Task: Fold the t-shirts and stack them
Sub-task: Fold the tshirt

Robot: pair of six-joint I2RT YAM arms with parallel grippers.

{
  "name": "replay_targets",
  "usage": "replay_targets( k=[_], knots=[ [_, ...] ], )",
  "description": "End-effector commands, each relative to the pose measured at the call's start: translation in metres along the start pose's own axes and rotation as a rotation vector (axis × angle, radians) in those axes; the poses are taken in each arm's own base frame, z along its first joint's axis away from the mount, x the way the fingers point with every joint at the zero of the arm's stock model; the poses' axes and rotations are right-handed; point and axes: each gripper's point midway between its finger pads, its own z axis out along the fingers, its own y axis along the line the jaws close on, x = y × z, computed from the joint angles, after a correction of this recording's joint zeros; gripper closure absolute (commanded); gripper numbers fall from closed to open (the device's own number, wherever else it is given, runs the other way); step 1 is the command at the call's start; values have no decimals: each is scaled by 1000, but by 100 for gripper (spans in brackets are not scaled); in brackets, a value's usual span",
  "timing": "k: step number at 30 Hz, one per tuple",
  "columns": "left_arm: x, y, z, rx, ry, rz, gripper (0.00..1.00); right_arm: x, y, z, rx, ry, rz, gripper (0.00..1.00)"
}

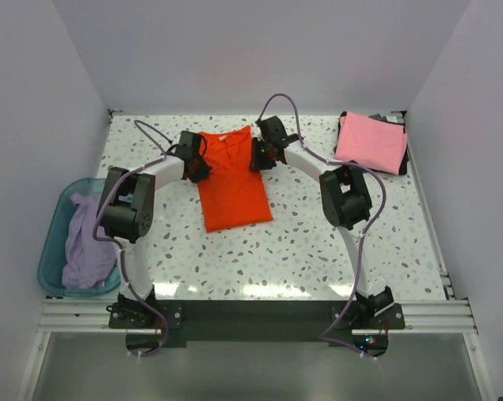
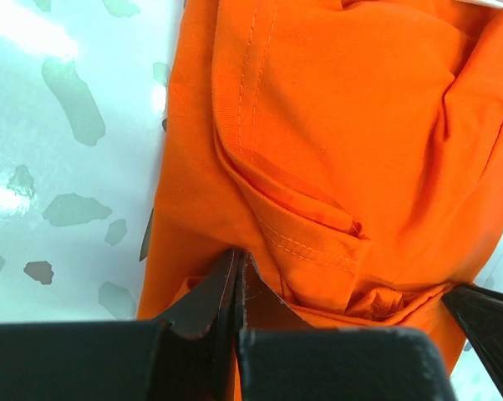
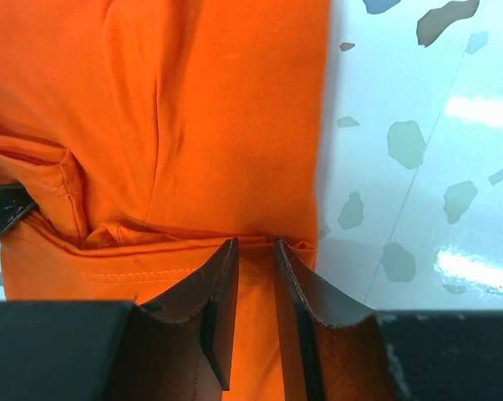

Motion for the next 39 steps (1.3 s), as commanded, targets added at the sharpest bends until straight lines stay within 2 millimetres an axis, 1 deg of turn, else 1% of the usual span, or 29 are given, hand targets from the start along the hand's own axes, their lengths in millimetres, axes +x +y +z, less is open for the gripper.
replay_targets(
  k=[1,2,3,5,6,7,8,9,10,12,15,17,18,19,20,21,22,23,24,25,27,28,30,31,33,34,36,37,39],
  knots=[
    [-7,7,-2,15,-4,-3,97,4,-2,1,-27,15,18,72],
    [-16,-1,-6,47,-26,5,96,1,1,-4,-34,6,17,72],
    [-24,-11,-13,84,-43,25,94,10,-4,-4,-22,24,21,72],
    [-37,-27,-24,132,-63,44,92,15,-7,-7,-15,22,25,72],
    [-45,-35,-33,156,-83,61,88,13,-7,-13,-17,12,27,72],
    [-49,-39,-38,171,-94,64,85,28,-13,-11,-7,40,33,72],
    [-58,-46,-49,193,-123,72,84,30,-12,-11,-15,33,35,72],
    [-63,-48,-54,197,-138,72,79,43,-17,-10,-5,53,38,72],
    [-68,-51,-64,211,-159,76,77,41,-18,-11,-10,41,38,71],
    [-71,-52,-72,215,-170,75,70,46,-20,-9,-5,53,38,71],
    [-63,-53,-83,227,-165,73,67,56,-22,-10,-9,80,28,72],
    [-41,-49,-90,215,-146,86,67,57,-23,-16,-5,66,31,72],
    [-31,-48,-92,214,-142,93,67,69,-29,-17,9,88,37,71],
    [-6,-38,-88,182,-116,112,67,71,-30,-18,11,81,39,71],
    [2,-36,-95,185,-116,91,67,69,-29,-23,5,72,44,71],
    [13,-32,-95,182,-107,88,67,80,-34,-24,14,90,47,71],
    [38,-15,-89,152,-76,92,67,82,-34,-26,12,86,46,72],
    [46,-9,-94,152,-74,60,67,80,-33,-32,8,74,43,71],
    [55,-3,-94,150,-67,56,67,90,-37,-33,16,90,45,71],
    [78,15,-90,122,-41,65,68,91,-38,-35,14,88,40,71],
    [93,23,-95,124,-34,52,69,97,-39,-42,13,93,40,71],
    [111,38,-94,97,-11,69,69,99,-39,-44,12,97,39,71],
    [123,47,-99,87,-9,66,69,103,-39,-50,10,98,37,71],
    [137,62,-99,59,10,77,69,104,-42,-52,22,96,36,71],
    [147,69,-102,57,21,66,69,109,-47,-56,44,99,36,70],
    [158,77,-103,45,38,77,70,107,-47,-60,51,89,35,67],
    [167,80,-105,46,52,75,70,100,-48,-65,65,69,33,60],
    [173,82,-106,49,63,81,70,96,-47,-70,69,63,26,52],
    [175,76,-110,69,66,81,70,80,-43,-78,75,27,13,47]
  ],
)
